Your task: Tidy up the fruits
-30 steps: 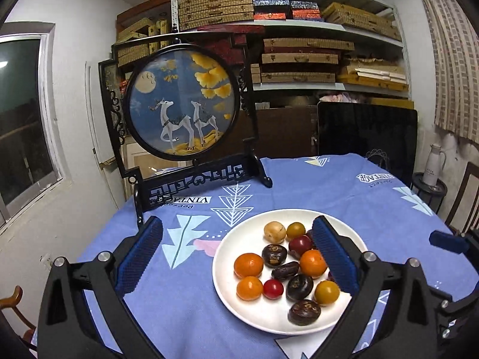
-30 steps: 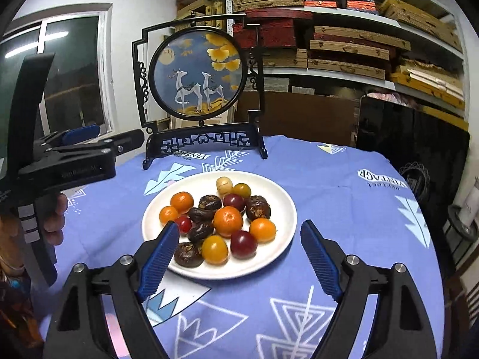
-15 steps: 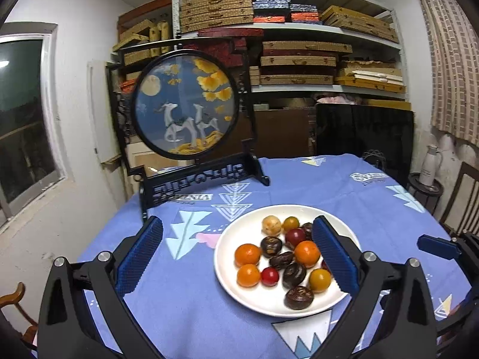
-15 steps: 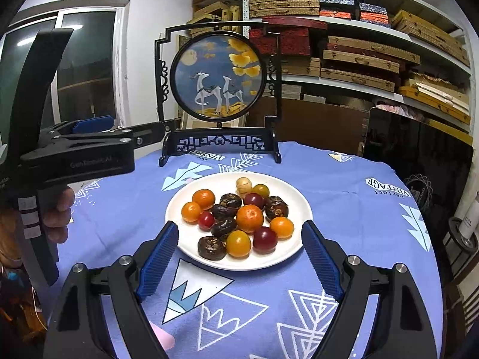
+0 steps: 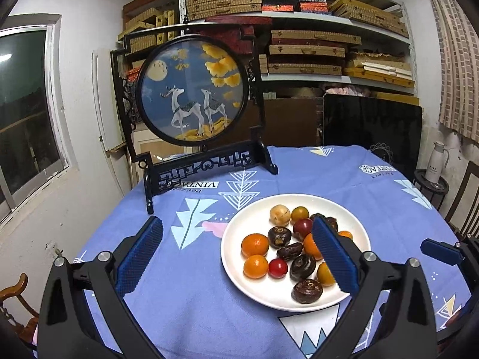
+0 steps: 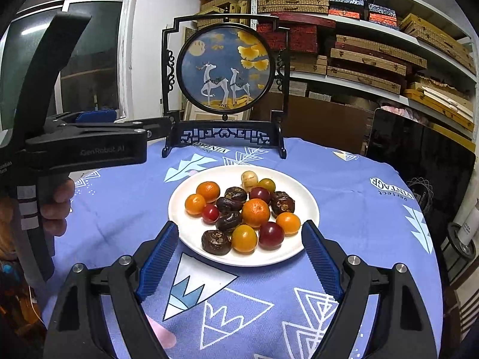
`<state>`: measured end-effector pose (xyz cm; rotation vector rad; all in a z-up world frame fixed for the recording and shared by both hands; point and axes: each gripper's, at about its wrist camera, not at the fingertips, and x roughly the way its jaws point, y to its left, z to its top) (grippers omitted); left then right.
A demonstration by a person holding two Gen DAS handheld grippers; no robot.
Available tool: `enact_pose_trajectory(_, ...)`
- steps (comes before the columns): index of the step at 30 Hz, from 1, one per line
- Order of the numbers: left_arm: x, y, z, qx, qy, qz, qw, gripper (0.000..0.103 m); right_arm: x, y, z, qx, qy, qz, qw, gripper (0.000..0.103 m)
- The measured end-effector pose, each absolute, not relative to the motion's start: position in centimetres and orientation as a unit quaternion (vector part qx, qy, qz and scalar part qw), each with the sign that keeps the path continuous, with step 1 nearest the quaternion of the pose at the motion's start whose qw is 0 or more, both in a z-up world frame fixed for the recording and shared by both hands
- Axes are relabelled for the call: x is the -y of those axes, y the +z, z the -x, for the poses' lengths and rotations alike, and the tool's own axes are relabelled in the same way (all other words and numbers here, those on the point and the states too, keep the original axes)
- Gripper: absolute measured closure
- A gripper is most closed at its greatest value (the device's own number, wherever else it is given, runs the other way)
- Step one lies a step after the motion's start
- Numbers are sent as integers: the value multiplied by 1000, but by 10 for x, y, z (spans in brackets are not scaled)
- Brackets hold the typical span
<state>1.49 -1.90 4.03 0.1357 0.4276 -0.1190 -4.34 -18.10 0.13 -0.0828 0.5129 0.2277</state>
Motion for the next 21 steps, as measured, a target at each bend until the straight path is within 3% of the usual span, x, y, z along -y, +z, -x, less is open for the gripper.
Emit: enact_pose_trajectory(21,19,38,-22,-207,-52,-63,975,5,185,-5,35,-265,108,37,958,17)
